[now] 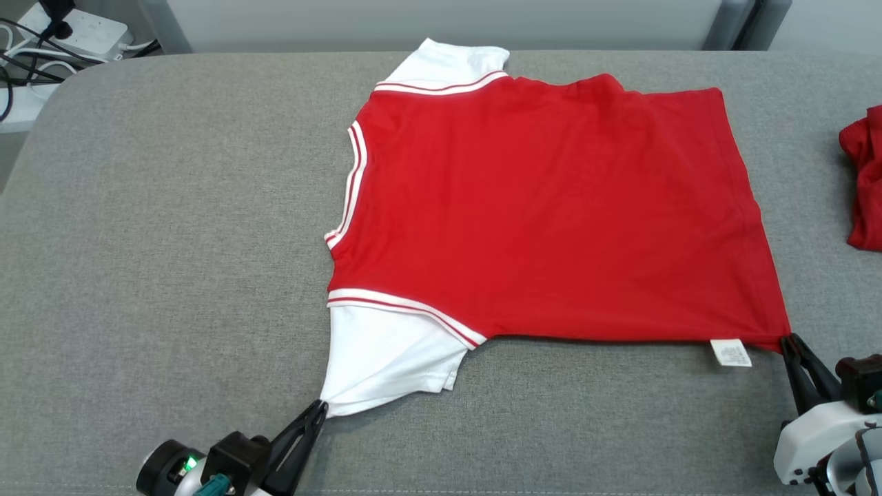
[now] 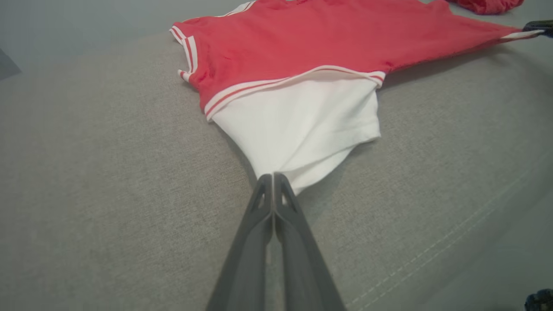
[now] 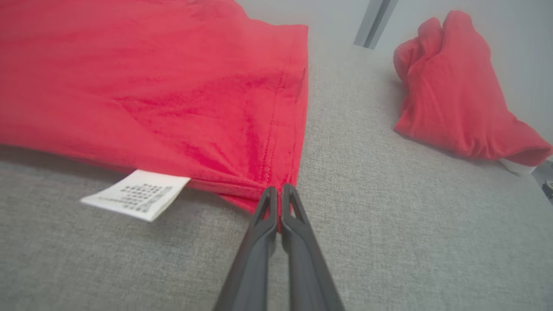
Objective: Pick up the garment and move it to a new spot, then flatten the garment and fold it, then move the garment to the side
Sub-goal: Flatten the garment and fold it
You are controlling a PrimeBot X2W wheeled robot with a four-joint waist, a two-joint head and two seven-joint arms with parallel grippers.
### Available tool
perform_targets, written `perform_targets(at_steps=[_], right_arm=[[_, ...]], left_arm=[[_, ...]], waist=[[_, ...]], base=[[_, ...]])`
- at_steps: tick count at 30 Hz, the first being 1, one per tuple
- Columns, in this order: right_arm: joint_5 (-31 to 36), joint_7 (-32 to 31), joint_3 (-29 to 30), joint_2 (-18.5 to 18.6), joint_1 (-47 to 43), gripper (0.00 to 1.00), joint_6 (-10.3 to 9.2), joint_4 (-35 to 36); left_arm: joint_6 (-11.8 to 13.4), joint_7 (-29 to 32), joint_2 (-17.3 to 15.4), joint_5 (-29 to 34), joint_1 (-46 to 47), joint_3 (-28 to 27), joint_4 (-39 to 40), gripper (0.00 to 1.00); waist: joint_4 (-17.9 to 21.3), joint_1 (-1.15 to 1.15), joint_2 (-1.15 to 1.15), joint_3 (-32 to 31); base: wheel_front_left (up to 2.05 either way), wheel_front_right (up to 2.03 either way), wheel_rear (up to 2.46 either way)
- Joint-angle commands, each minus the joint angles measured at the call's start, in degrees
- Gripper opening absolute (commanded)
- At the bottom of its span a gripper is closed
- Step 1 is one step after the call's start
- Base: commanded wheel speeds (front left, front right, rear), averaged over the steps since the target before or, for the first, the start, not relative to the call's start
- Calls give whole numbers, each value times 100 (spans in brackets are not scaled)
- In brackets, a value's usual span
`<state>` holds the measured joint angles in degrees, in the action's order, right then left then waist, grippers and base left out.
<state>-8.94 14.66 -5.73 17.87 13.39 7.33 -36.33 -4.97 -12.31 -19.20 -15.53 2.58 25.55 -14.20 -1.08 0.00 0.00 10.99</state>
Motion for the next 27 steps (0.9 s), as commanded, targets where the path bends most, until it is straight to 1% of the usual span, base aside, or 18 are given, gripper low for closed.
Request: perform_targets(at_steps=[1, 6, 10, 17, 18, 19, 20, 21, 24, 27], right_arm=[[66, 34, -53, 90, -106, 0, 16, 41], [89, 34, -95, 99, -135, 0, 16, -76], [26, 34, -156, 121, -138, 0, 16, -345], [-38, 34, -309, 67, -105, 0, 16, -534], [-43, 34, -331, 67, -94, 7, 16, -540], [-35, 34, -353, 74, -82, 35, 16, -533], [-27, 34, -354, 80, -68, 53, 16, -513], [-20, 34, -333, 82, -60, 100, 16, -481], [-5, 34, -313, 92, -89, 100, 16, -402], [13, 34, -116, 112, -196, 100, 16, -180]], left_arm=[[32, -31, -81, 35, 92, -160, -30, 0], [14, -8, -2, 32, 135, -50, -403, 0], [-99, 140, 133, -298, 182, 5, -925, 0], [-184, 143, 247, -384, 522, 241, -1586, 0], [-186, 152, 278, -409, 562, 246, -1689, 11], [-189, 164, 327, -468, 597, 231, -1778, 42], [-191, 159, 363, -505, 639, 222, -1843, 100], [-190, 145, 382, -513, 682, 223, -1898, 100], [-181, 109, 437, -550, 757, 216, -2014, 100], [-76, 72, 423, -619, 725, 137, -2042, 100]], waist=[[-14, 0, 0, -33], [7, 0, 0, -101], [-3, 0, 0, -199], [-17, 0, 0, -283], [-12, 0, 0, -288], [-5, 0, 0, -292], [2, 0, 0, -297], [8, 0, 0, -305], [19, 0, 0, -358], [46, 0, 0, -500]], base=[[0, 0, 0], [0, 0, 0], [0, 0, 0], [0, 0, 0], [0, 0, 0], [0, 0, 0], [0, 0, 0], [0, 0, 0], [0, 0, 0], [0, 0, 0]])
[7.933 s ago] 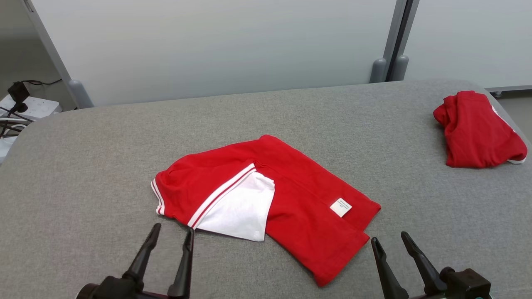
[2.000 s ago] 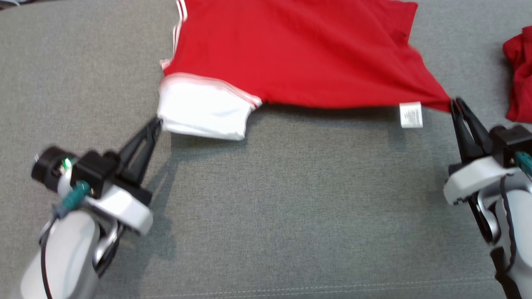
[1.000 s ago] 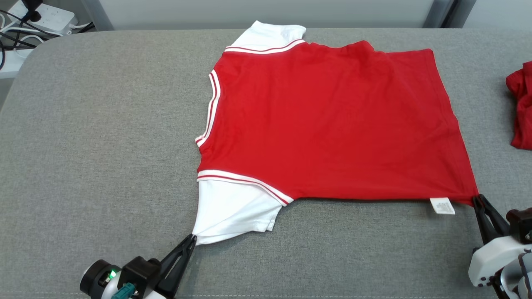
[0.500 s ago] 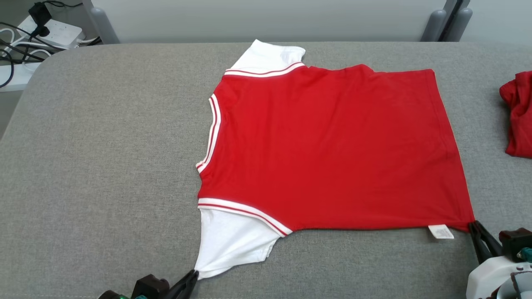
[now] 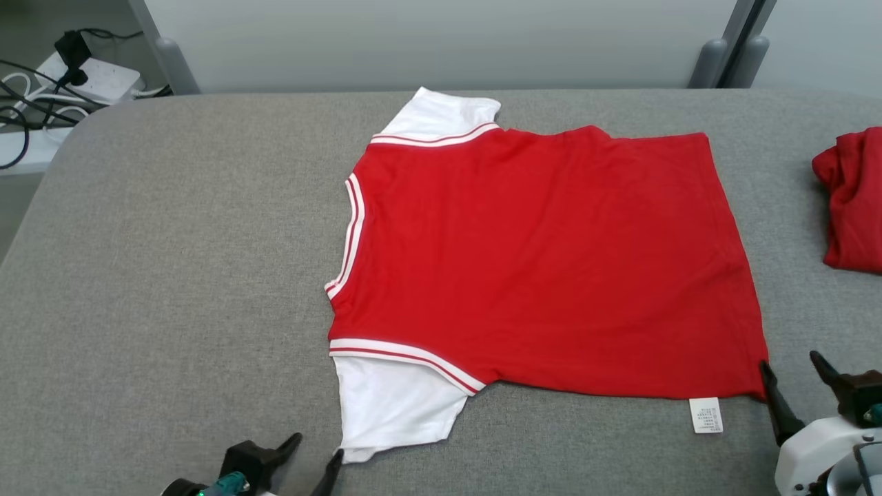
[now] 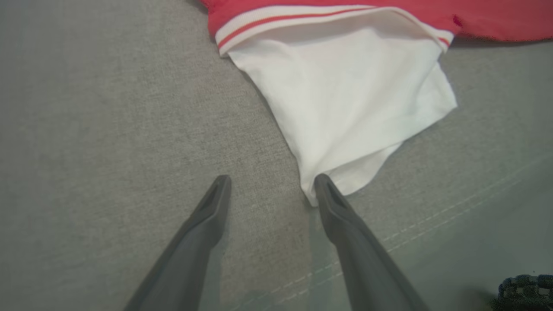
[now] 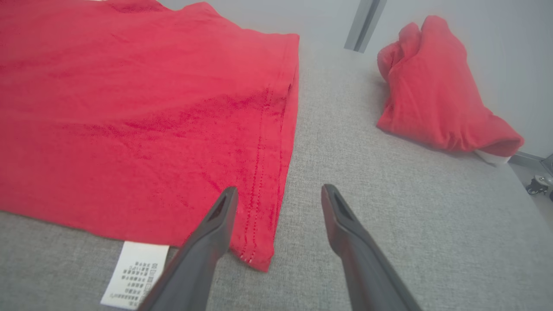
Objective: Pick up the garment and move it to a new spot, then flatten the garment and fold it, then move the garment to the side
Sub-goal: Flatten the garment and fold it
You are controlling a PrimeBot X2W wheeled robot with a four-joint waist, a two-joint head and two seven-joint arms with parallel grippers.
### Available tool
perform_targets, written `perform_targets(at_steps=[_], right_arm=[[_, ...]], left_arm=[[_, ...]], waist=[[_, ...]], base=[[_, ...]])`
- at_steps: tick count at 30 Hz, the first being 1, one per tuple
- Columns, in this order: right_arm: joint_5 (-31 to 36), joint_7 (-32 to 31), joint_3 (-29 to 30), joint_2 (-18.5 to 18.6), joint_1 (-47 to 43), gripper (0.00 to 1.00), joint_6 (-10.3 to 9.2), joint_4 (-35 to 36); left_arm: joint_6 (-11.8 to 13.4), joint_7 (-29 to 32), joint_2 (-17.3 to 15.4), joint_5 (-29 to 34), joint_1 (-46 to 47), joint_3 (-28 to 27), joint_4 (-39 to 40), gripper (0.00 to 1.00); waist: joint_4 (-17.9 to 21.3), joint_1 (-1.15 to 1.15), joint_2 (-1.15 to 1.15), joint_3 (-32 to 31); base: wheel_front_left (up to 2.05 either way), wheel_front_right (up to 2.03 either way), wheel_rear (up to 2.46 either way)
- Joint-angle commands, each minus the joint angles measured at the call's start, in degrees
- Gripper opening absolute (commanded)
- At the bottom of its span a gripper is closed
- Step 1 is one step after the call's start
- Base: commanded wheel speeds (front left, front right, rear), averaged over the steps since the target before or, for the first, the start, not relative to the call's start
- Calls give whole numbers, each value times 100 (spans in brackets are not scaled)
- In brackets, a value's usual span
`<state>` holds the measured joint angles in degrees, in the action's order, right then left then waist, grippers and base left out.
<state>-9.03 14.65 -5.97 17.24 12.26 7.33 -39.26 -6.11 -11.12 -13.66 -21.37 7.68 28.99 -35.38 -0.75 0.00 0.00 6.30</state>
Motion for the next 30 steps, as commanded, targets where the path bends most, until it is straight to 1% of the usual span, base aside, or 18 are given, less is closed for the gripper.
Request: perform_targets(at_steps=[1, 5, 7, 10, 15, 18, 19, 20, 21, 24, 26, 28, 30], right_arm=[[66, 35, -27, 182, -113, 100, 16, 176], [226, 35, 315, 49, -219, 100, 16, 678], [296, 35, 434, -89, -301, 100, 16, 999], [423, 35, 562, -319, -436, 100, 16, 1462], [606, 35, 675, -792, -630, 100, 16, 2019], [608, 35, 637, -973, -699, 100, 16, 2205], [608, 35, 637, -973, -699, 100, 16, 2205], [597, 35, 589, -1052, -755, 100, 16, 2313], [597, 35, 589, -1052, -755, 100, 16, 2313], [536, 35, 423, -1132, -852, 100, 16, 2493], [493, 35, 239, -1123, -929, 100, 16, 2649], [387, 35, 136, -1136, -1023, 100, 16, 2794], [304, 35, 43, -1106, -1131, 100, 16, 2868]], left_arm=[[73, -33, -137, -87, 181, -254, 94, 100], [354, -76, -212, -250, 13, -515, 469, 100], [525, -65, -285, -265, -94, -608, 734, 100], [682, -83, -281, -476, -272, -832, 1230, 100], [963, -289, -135, -754, -512, -1299, 2185, 100], [1146, -345, -48, -690, -618, -1438, 2538, 100], [1146, -345, -48, -690, -618, -1438, 2538, 100], [1238, -368, 95, -701, -669, -1554, 2745, 100], [1238, -368, 95, -701, -669, -1554, 2745, 100], [1276, -382, 239, -644, -785, -1689, 3002, 100], [1261, -384, 282, -488, -872, -1776, 3179, 100], [1170, -385, 353, -341, -974, -1882, 3353, 100], [1017, -386, 402, -162, -1106, -1969, 3447, 100]], waist=[[24, 0, 0, -70], [86, 0, 0, -262], [115, 0, 0, -373], [146, 0, 0, -550], [200, 0, 0, -768], [215, 0, 0, -861], [215, 0, 0, -861], [211, 0, 0, -913], [211, 0, 0, -913], [221, 0, 0, -992], [231, 0, 0, -1027], [245, 0, 0, -1052], [257, 0, 0, -1081]], base=[[0, 0, 0], [0, 0, 0], [0, 0, 0], [0, 0, 0], [0, 0, 0], [0, 0, 0], [0, 0, 0], [0, 0, 0], [0, 0, 0], [0, 0, 0], [0, 0, 0], [0, 0, 0], [0, 0, 0]])
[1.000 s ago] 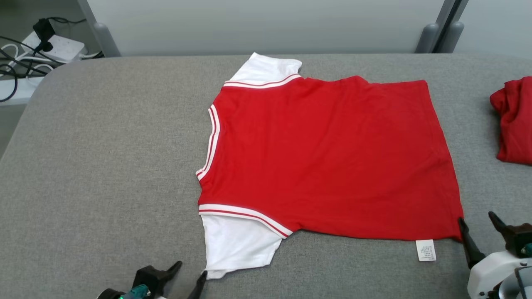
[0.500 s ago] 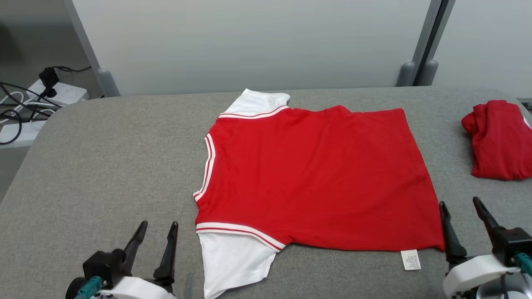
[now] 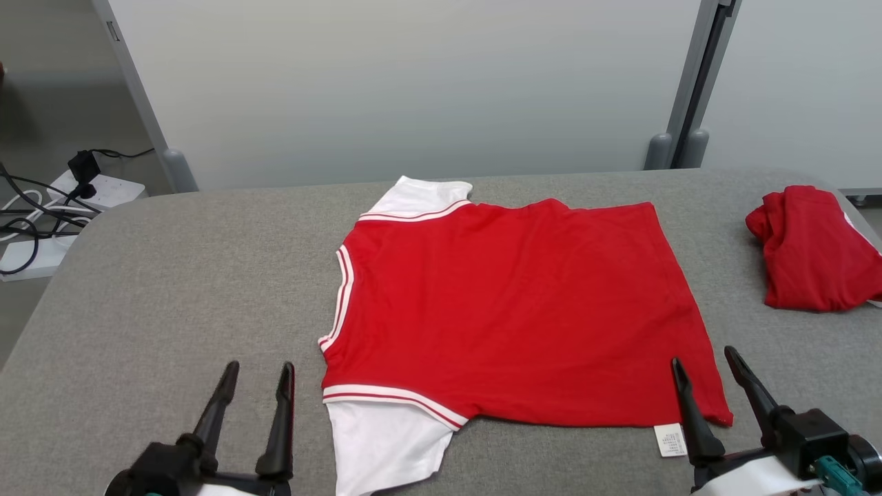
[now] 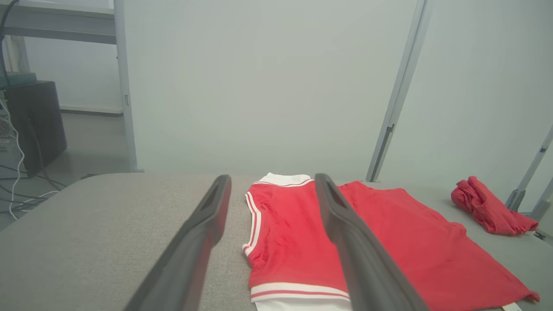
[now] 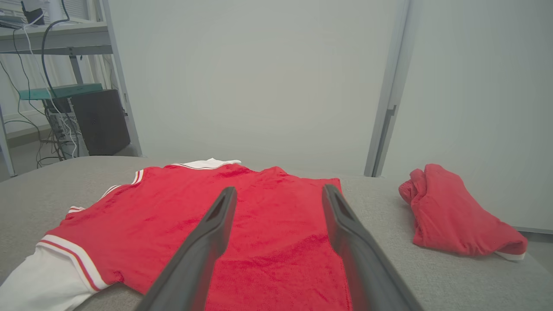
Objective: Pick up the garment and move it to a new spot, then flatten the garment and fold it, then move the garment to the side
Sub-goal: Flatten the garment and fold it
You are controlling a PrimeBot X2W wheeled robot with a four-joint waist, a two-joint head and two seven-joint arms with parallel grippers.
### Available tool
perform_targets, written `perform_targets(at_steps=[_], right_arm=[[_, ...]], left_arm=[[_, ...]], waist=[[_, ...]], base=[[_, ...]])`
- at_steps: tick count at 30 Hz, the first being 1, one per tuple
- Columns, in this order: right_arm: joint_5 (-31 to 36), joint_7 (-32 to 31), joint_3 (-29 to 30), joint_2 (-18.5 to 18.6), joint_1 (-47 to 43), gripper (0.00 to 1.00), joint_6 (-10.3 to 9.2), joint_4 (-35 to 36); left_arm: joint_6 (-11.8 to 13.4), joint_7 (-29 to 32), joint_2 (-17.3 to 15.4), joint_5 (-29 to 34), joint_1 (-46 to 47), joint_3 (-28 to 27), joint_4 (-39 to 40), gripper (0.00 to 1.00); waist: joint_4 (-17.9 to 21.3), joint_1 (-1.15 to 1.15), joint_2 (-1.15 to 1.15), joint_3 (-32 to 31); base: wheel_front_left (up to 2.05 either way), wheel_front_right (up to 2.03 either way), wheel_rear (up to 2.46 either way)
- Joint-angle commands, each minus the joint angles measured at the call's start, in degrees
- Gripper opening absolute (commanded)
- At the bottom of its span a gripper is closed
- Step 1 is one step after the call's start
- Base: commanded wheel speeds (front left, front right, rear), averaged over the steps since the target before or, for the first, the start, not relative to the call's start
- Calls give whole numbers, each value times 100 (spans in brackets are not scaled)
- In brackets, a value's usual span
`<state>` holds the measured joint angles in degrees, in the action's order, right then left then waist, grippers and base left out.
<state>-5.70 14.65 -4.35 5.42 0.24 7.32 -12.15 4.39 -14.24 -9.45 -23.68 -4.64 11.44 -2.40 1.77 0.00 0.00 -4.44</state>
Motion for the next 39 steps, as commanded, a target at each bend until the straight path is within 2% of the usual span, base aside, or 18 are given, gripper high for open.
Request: perform_targets(at_steps=[1, 3, 7, 15, 26, 33, 39], right_arm=[[-97, 35, -171, 83, 19, 100, 17, 196], [-186, 35, -161, 97, -81, 100, 17, 245], [-463, 35, -120, 94, -321, 100, 17, 472], [-768, 35, -281, 303, -783, 100, 17, 893], [-863, 35, -366, 383, -810, 100, 17, 942], [-871, 35, -321, 387, -811, 100, 17, 982], [-871, 35, -342, 388, -780, 100, 17, 1009]], left_arm=[[-116, -74, -58, 257, 55, -205, 140, 100], [-199, -74, -110, 660, -64, -173, 114, 100], [-271, -75, 99, 953, -297, -295, 54, 100], [-485, -75, 421, 1150, -572, -583, 41, 100], [-717, -75, 585, 1343, -577, -746, -137, 100], [-864, -28, 627, 1130, -519, -539, -1091, 100], [-836, 63, 644, 923, -175, -362, -1817, 100]], waist=[[13, 0, 0, -21], [28, 0, 0, -45], [33, 0, 0, -98], [36, 0, 0, -149], [55, 0, 0, -129], [37, 0, 0, -90], [31, 0, 0, 2]], base=[[0, 0, 0], [0, 0, 0], [0, 0, 0], [0, 0, 0], [0, 0, 0], [0, 0, 0], [0, 0, 0]])
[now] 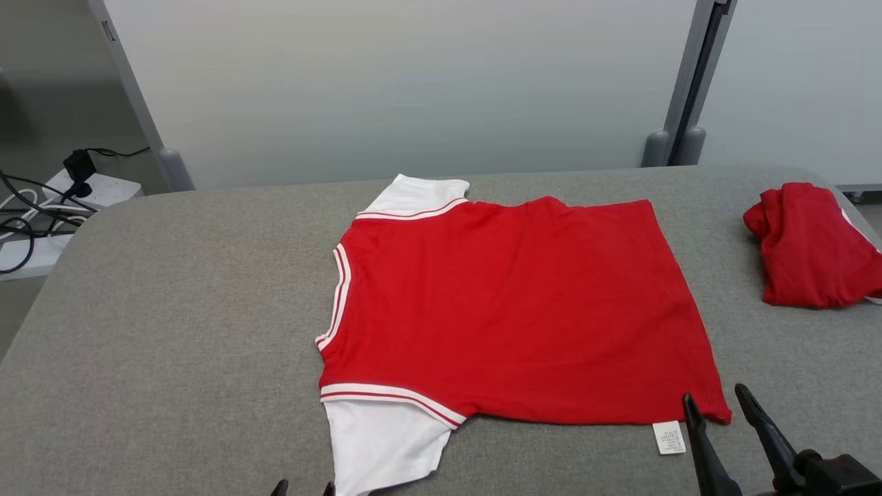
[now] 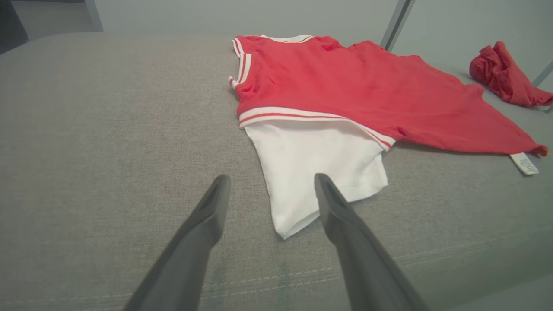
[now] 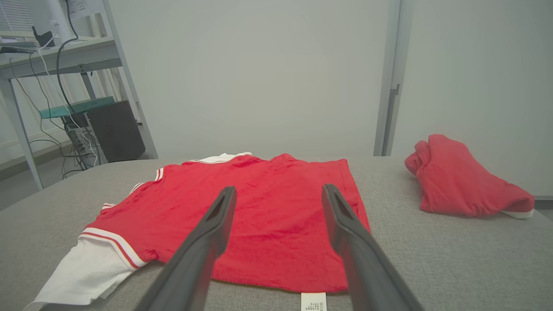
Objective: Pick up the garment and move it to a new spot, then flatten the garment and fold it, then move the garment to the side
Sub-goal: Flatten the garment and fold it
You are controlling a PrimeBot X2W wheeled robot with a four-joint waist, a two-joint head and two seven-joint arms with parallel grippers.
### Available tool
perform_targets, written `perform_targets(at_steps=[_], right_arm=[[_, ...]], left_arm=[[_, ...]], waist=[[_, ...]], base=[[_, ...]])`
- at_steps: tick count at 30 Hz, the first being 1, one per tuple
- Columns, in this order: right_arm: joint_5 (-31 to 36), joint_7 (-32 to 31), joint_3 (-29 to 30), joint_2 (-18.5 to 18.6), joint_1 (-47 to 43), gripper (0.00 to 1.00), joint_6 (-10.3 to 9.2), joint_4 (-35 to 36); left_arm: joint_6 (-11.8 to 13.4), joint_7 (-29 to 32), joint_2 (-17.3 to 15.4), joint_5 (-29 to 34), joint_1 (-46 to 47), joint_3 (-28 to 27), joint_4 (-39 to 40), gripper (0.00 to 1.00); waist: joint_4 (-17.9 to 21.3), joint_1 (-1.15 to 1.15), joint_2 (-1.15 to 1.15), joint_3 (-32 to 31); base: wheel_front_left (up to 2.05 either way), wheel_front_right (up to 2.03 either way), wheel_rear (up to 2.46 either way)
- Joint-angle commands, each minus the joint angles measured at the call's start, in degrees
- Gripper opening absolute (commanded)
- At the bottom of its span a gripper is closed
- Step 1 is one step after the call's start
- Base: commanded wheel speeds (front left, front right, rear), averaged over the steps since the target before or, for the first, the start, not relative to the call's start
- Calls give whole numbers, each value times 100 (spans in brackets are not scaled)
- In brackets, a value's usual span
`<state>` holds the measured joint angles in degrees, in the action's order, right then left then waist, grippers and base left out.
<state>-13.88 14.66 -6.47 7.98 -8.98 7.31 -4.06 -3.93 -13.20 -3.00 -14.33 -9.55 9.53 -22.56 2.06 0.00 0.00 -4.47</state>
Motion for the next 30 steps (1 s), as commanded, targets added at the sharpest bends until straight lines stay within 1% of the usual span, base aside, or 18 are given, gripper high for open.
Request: perform_targets(at_steps=[1, 4, 6, 10, 13, 20, 27, 28, 29, 30], right_arm=[[-51, 34, -136, 133, 158, 100, 18, 208], [-43, 34, -166, 156, 222, 100, 18, 218], [-37, 34, -186, 181, 238, 100, 18, 205], [-13, 34, -163, 202, 258, 100, 18, 216], [-5, 34, -141, 211, 268, 100, 18, 225], [0, 34, -166, 257, 318, 100, 18, 237], [19, 34, -136, 305, 330, 100, 18, 270], [21, 34, -133, 307, 333, 100, 18, 275], [22, 34, -133, 309, 337, 100, 18, 278], [25, 34, -133, 313, 341, 100, 18, 282]], left_arm=[[21, -43, 2, -44, 391, -141, 74, 100], [91, -22, 8, -153, 693, 44, -456, 100], [118, -43, 10, -188, 830, 162, -679, 100], [251, -57, 11, -367, 993, 353, -1054, 100], [236, -67, 11, -449, 1111, 509, -1282, 100], [327, -100, 12, -480, 1388, 660, -1775, 100], [281, -140, 12, -590, 1535, 795, -2119, 100], [266, -145, 12, -603, 1555, 818, -2147, 79], [254, -150, 12, -609, 1574, 840, -2167, 49], [238, -155, 12, -614, 1593, 865, -2183, 25]], waist=[[3, 0, 0, 34], [9, 0, 0, 145], [22, 0, 0, 181], [59, 0, 0, 254], [80, 0, 0, 307], [142, 0, 0, 420], [169, 0, 0, 500], [169, 0, 0, 511], [167, 0, 0, 521], [163, 0, 0, 531]], base=[[0, 0, 0], [0, 0, 0], [0, 0, 0], [0, 0, 0], [0, 0, 0], [0, 0, 0], [0, 0, 0], [0, 0, 0], [0, 0, 0], [0, 0, 0]])
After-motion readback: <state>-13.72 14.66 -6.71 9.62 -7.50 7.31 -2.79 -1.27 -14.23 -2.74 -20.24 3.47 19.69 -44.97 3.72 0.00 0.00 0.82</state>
